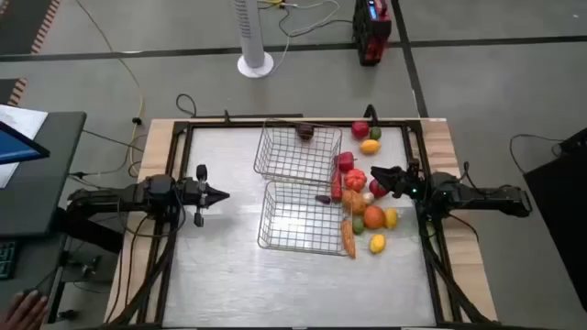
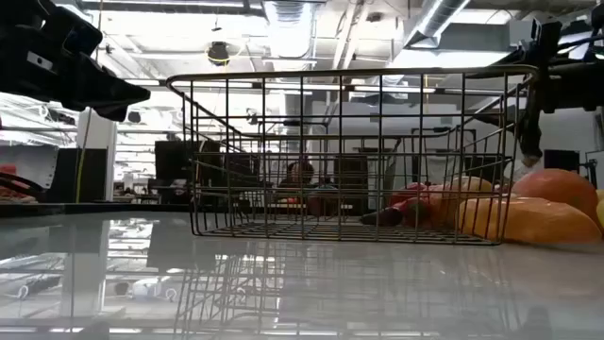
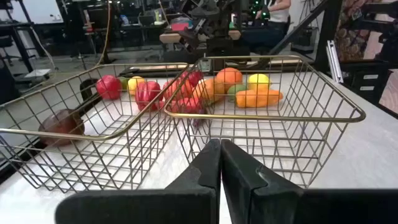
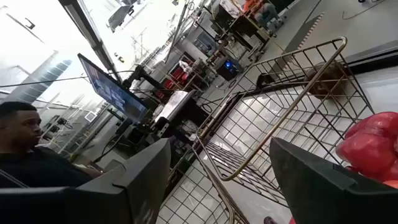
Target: Sort produce into baskets
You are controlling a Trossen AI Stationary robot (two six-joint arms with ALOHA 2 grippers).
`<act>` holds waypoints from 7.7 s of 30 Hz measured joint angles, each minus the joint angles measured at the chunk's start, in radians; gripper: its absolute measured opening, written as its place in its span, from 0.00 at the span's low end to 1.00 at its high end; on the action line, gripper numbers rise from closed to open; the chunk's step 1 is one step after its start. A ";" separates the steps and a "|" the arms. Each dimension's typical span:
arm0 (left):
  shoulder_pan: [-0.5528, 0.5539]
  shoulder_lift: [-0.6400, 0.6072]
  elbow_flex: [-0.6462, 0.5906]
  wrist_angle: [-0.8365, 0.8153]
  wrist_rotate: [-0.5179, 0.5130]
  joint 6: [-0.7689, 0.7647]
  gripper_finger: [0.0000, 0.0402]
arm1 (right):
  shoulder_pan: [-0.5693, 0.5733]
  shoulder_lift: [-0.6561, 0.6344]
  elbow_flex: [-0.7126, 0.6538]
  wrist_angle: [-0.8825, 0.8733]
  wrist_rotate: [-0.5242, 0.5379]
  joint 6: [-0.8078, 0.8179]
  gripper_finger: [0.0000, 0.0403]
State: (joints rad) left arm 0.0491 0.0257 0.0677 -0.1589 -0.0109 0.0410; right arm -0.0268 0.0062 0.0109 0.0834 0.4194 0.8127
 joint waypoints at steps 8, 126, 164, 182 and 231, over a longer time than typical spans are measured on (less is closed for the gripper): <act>0.000 0.000 0.000 0.000 0.000 0.000 0.00 | 0.000 0.000 0.000 0.000 0.000 0.000 0.75; 0.000 0.000 0.000 0.549 -0.502 -0.841 0.00 | -0.057 0.000 0.000 0.093 0.027 0.425 0.75; 0.128 0.764 0.704 0.046 -0.377 -0.626 0.36 | -0.201 0.868 0.863 -1.290 -0.292 -0.156 0.89; 0.283 0.901 0.854 -0.063 -0.122 -0.522 0.50 | -0.414 1.155 0.726 -1.123 -0.351 -0.300 0.98; 0.341 0.896 0.853 -0.068 0.038 -0.626 0.50 | -0.363 1.433 1.100 -0.512 -0.511 -0.344 0.98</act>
State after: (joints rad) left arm 0.3901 0.9222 0.9203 -0.2264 0.0273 -0.5854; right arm -0.3901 1.4391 1.1111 -0.4284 -0.0915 0.4692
